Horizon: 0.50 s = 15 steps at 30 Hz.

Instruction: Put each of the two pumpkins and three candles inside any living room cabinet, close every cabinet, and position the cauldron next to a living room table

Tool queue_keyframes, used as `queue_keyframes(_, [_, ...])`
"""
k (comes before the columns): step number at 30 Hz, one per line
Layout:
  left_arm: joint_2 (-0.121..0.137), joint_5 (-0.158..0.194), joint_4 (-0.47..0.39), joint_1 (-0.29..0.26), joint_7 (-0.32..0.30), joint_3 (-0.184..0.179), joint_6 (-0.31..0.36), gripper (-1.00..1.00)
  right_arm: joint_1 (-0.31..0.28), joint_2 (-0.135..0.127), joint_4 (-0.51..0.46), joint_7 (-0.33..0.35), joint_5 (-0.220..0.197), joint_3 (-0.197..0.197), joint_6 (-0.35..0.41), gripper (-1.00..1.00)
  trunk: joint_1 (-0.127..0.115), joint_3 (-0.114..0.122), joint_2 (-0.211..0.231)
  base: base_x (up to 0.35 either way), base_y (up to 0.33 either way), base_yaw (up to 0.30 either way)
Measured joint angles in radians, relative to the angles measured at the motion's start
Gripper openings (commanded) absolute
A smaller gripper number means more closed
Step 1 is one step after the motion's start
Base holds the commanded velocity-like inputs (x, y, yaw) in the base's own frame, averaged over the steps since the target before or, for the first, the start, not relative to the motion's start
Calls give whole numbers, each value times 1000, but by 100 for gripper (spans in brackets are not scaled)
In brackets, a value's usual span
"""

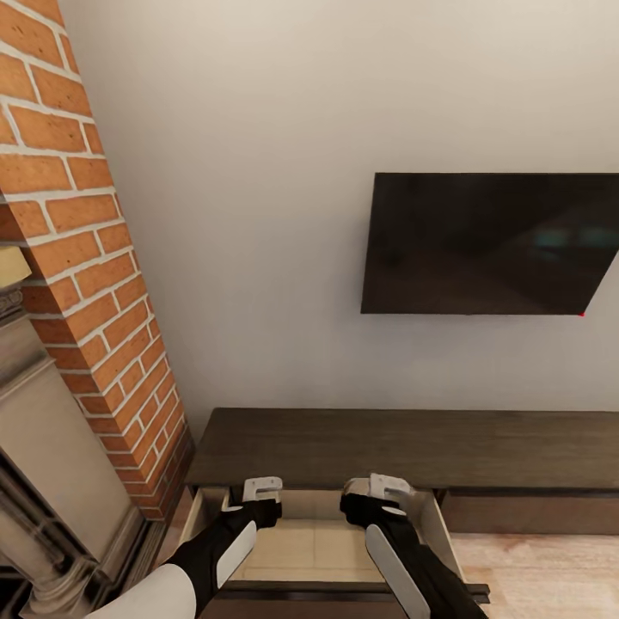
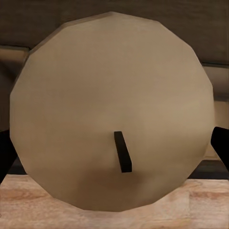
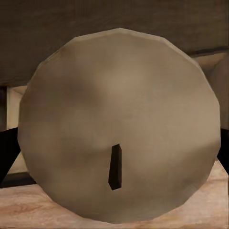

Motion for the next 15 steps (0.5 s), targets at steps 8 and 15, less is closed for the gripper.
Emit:
queue_keyframes(8, [-2, 3, 0, 0, -9, -15, 2, -100, -48, 1, 154, 17, -10, 48, -44, -100, 0, 0, 0, 0, 0, 0])
queue_keyframes(15, [-7, 3, 0, 0, -10, -16, 2, -100, -50, 4, 162, 18, -11, 50, -47, -100, 0, 0, 0, 66, 97, 0])
